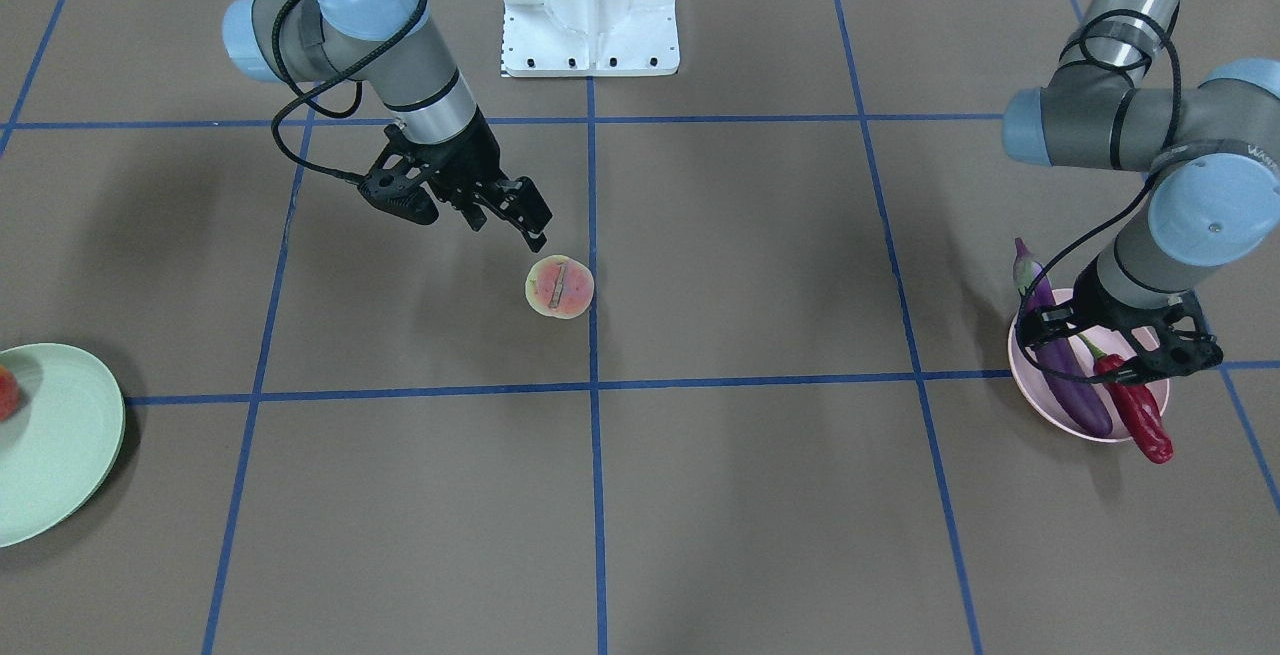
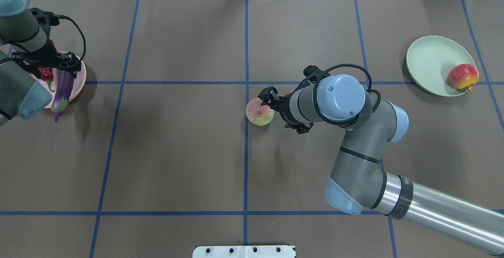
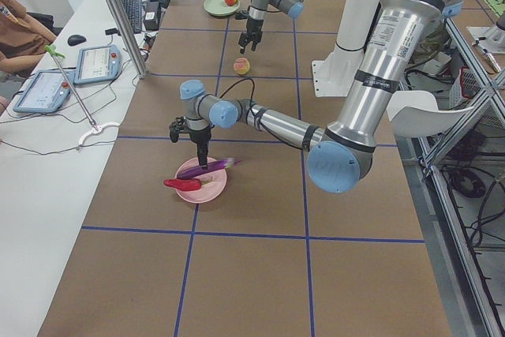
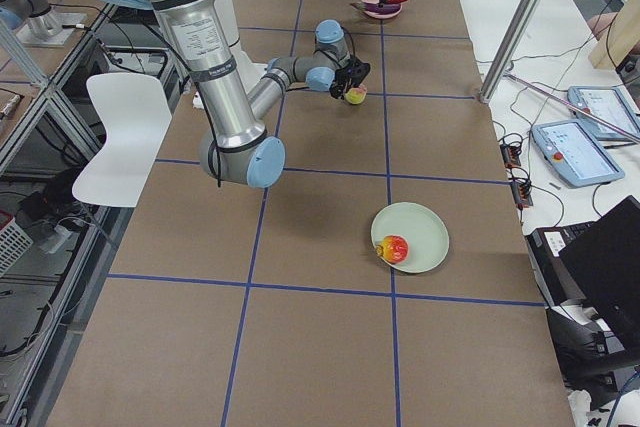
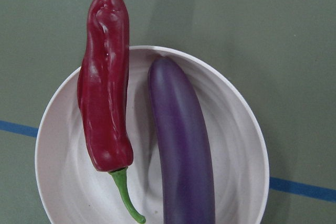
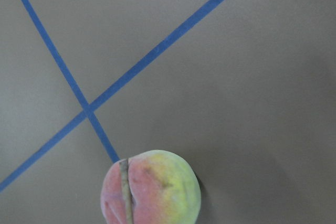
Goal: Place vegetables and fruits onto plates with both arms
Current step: 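Move the right gripper to the peach and grasp it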
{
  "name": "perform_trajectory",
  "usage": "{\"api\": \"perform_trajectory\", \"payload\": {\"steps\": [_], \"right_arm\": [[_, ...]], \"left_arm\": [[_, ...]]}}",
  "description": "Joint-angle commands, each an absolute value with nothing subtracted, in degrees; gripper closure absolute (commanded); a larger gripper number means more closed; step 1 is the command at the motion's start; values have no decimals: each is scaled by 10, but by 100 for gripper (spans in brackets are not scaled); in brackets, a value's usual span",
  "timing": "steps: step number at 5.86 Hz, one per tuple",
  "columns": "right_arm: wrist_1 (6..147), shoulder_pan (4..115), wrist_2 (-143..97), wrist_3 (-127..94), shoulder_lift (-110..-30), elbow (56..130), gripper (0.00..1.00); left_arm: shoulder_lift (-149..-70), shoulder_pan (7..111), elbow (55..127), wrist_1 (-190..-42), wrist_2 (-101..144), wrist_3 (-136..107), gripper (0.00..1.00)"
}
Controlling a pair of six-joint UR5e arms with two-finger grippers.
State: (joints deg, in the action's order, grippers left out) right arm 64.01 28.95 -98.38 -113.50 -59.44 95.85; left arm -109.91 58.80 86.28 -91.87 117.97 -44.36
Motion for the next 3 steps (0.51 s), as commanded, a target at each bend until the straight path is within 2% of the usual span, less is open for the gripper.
{"api": "perform_trajectory", "payload": {"steps": [1, 3], "right_arm": [[610, 278, -940, -1179, -566, 913, 0], [605, 270, -933, -1179, -559, 894, 0]], "left_arm": [[-1099, 588, 876, -918, 1179, -467, 0], [-1099, 587, 877, -917, 1179, -468, 0]]}}
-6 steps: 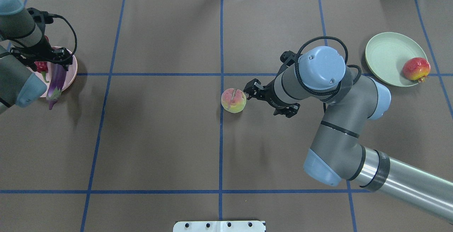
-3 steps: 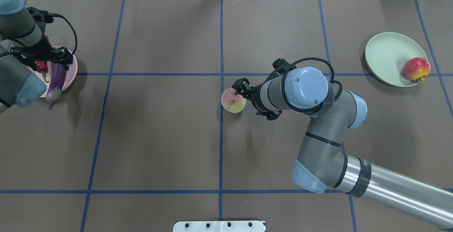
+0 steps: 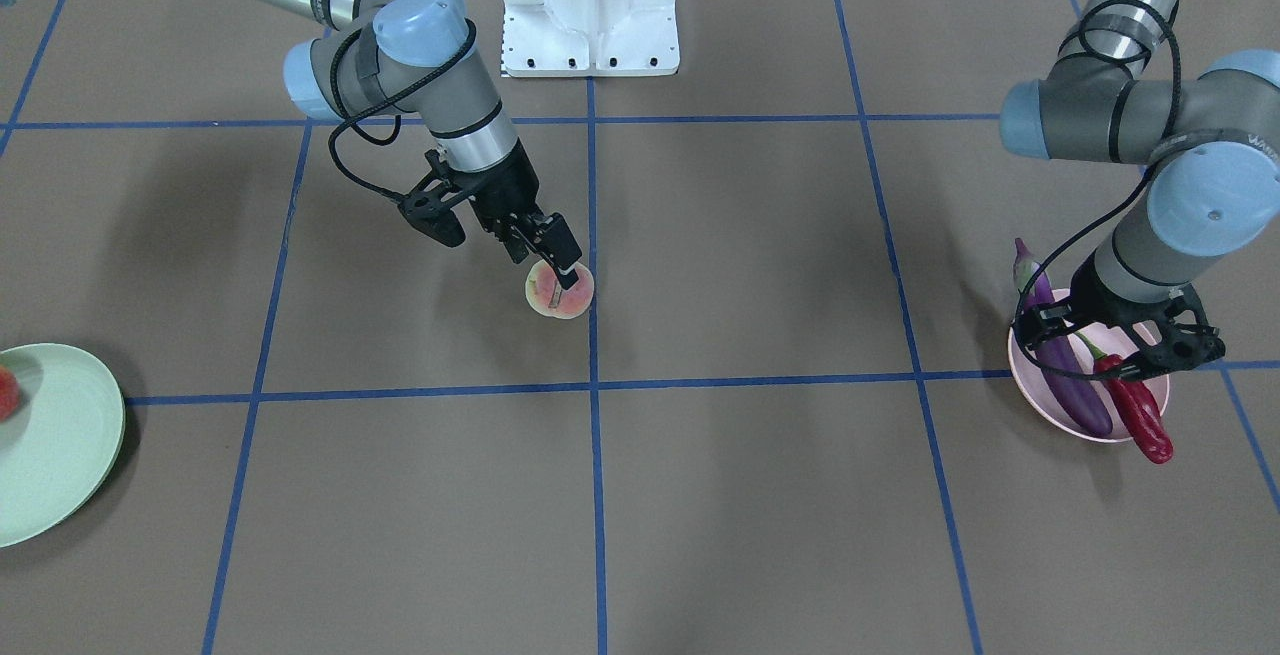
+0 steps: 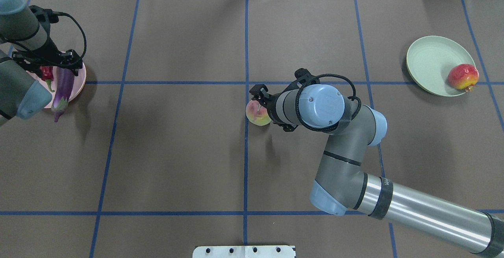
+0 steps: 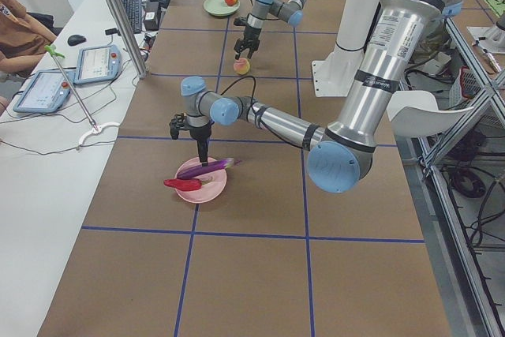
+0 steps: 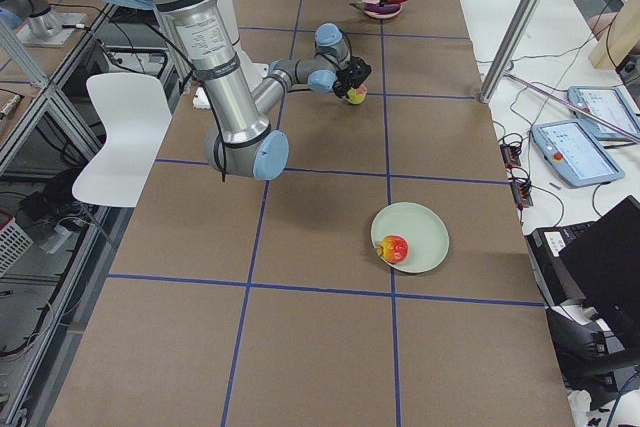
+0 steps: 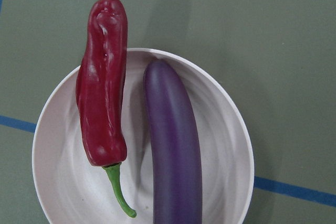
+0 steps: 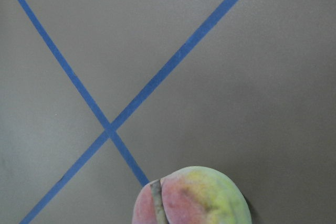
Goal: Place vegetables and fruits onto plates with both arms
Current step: 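Move the right gripper to the peach and grasp it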
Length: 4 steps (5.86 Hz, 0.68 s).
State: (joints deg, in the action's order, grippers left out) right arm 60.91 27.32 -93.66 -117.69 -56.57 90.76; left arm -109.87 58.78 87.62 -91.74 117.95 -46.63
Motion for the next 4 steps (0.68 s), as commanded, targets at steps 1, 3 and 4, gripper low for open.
{"api": "perform_trajectory", "payload": {"steps": [1, 3, 4], "right_arm": [[589, 269, -933, -1178, -560, 879, 0], [586, 269, -932, -1179, -557, 873, 0], [586, 269, -932, -1184, -556, 872, 0]], "left_arm": [[-1099, 587, 877, -917, 1179, -468, 0], [-1100, 585, 877, -918, 1179, -472, 0], [-1100, 585, 877, -918, 1179, -472, 0]]}}
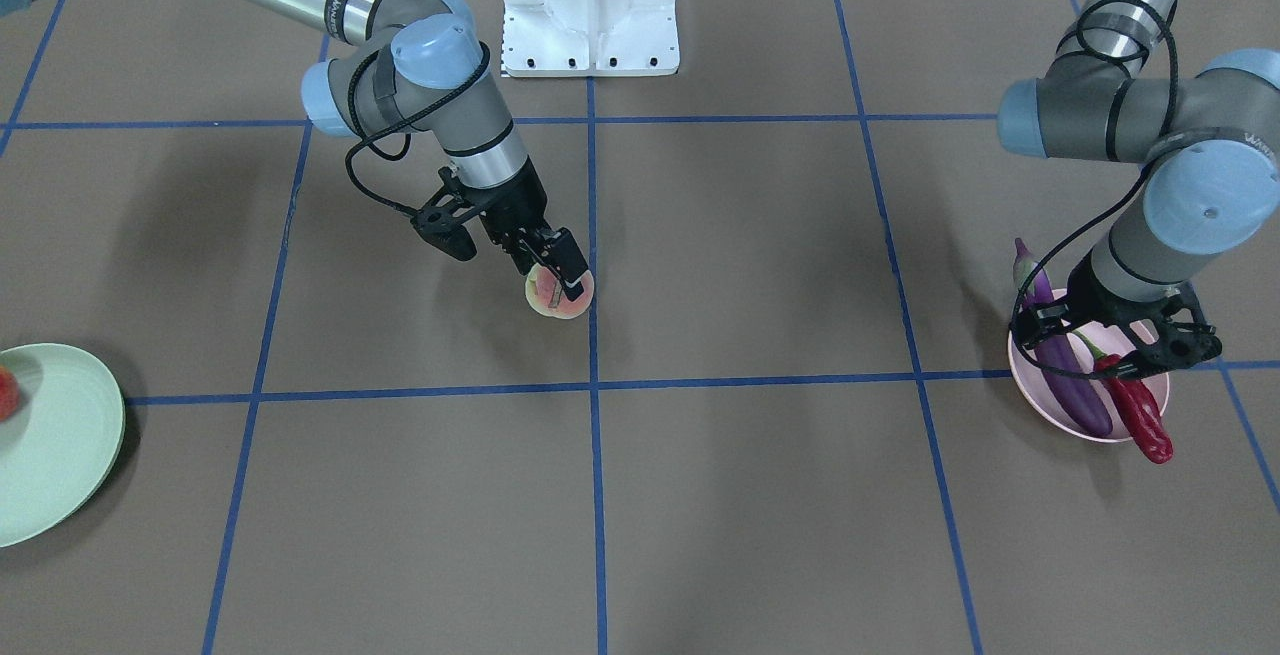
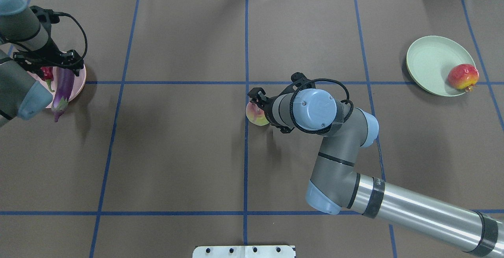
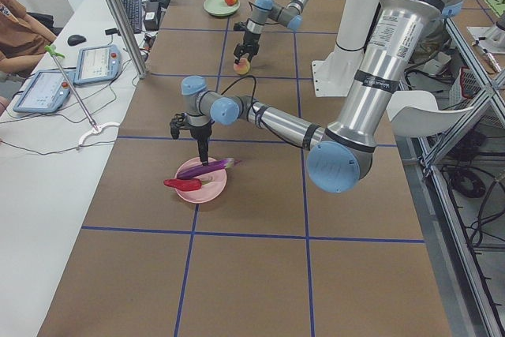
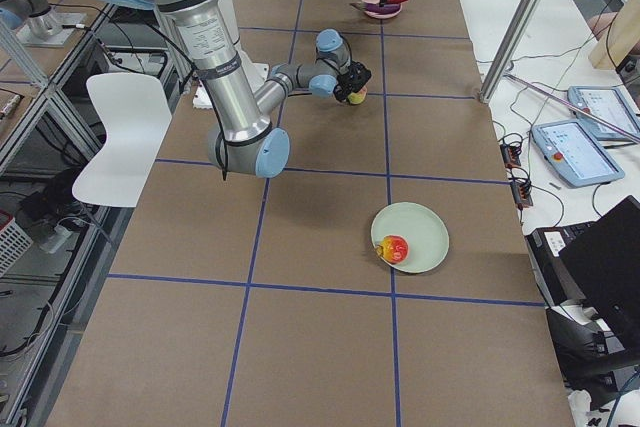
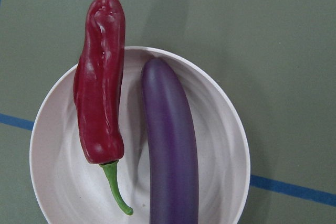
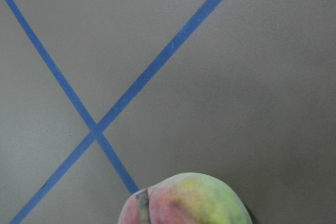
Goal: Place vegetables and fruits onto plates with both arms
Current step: 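Carry the peach to the green plate with the right gripper and release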
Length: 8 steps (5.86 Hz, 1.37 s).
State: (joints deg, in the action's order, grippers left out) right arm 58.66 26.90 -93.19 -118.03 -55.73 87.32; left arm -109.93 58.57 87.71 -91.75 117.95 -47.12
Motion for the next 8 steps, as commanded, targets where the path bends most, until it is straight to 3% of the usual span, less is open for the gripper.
{"api": "perform_trajectory", "payload": {"steps": [1, 3, 4, 5, 6, 8], "right_arm": [[586, 265, -932, -1184, -556, 872, 0], [585, 265, -932, -1184, -554, 869, 2], [586, 265, -931, -1184, -554, 869, 21], [585, 265, -932, -1190, -554, 872, 78], [585, 265, -933, -1187, -553, 876, 100], [595, 353, -1006, -1172, -543, 899, 100]], "left_arm": [[-1099, 585, 877, -918, 1179, -472, 0], [-1099, 584, 878, -918, 1179, -472, 0], [-1099, 584, 877, -918, 1179, -472, 0], [-1099, 584, 878, -917, 1179, -472, 0], [-1099, 584, 881, -918, 1179, -472, 0], [-1099, 584, 882, -917, 1179, -472, 0]]}}
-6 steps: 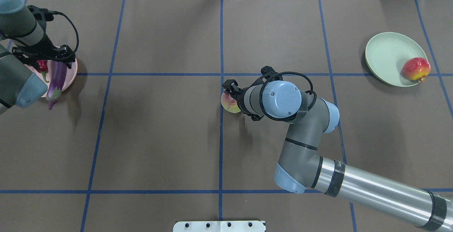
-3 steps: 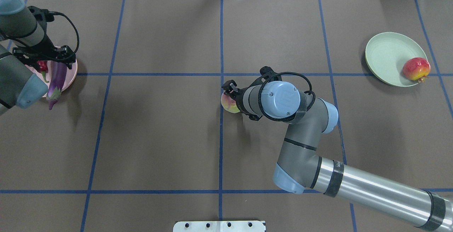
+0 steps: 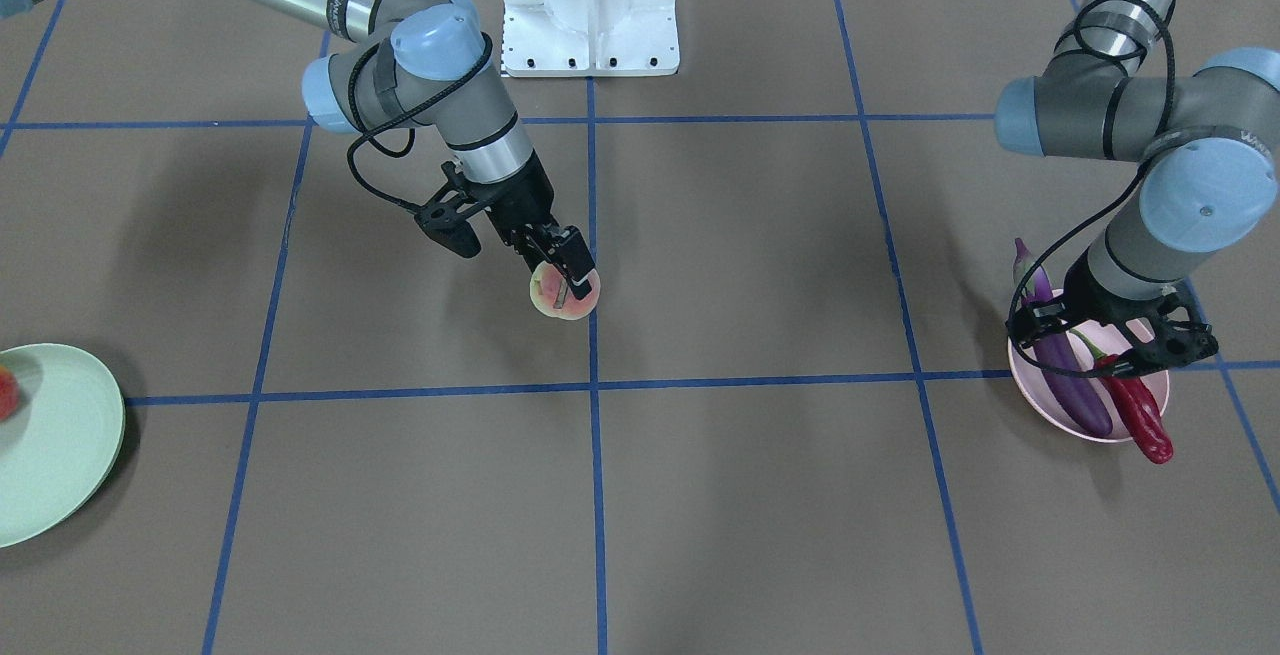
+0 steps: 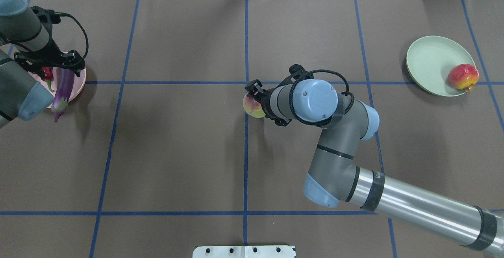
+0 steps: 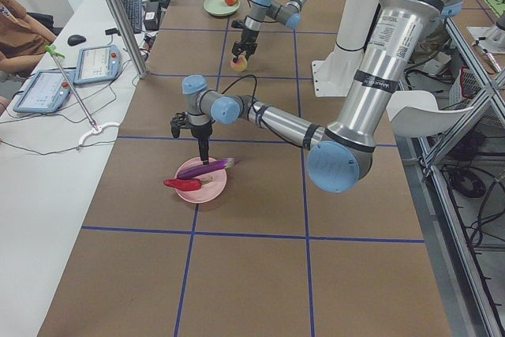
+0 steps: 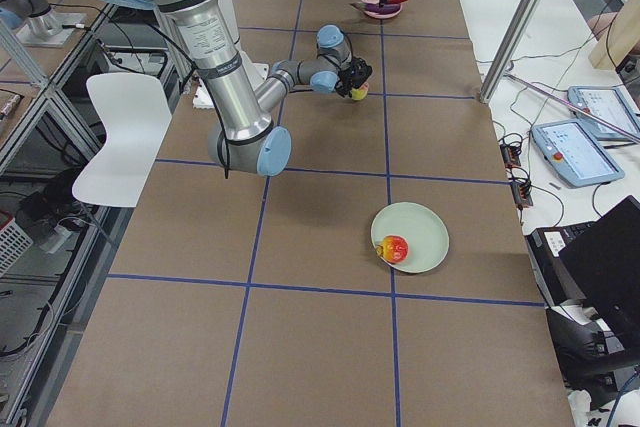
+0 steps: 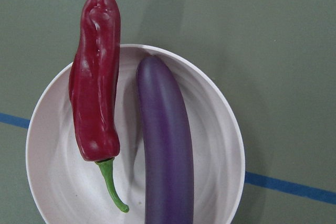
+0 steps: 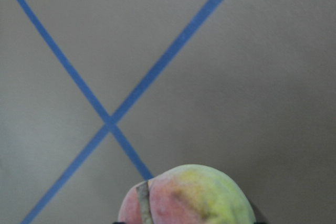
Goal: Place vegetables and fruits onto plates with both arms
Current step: 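Carry the peach to the green plate with the right gripper and release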
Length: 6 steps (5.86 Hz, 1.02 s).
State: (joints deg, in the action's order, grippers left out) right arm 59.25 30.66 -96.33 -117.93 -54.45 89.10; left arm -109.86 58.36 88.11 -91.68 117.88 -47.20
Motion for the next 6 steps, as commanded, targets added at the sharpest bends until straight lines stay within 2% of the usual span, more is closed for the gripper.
{"api": "perform_trajectory", "payload": {"steps": [1, 4, 6], "right_arm": [[597, 413, -1067, -1122, -553, 898, 100], [596, 560, -1204, -868, -654, 890, 100], [593, 633, -1249, -669, -708, 848, 100]], "left_arm": [[-1099, 584, 882, -917, 1179, -473, 0], [-1100, 581, 886, -918, 1181, -473, 0], [-1098, 580, 898, -917, 1180, -472, 0]]}}
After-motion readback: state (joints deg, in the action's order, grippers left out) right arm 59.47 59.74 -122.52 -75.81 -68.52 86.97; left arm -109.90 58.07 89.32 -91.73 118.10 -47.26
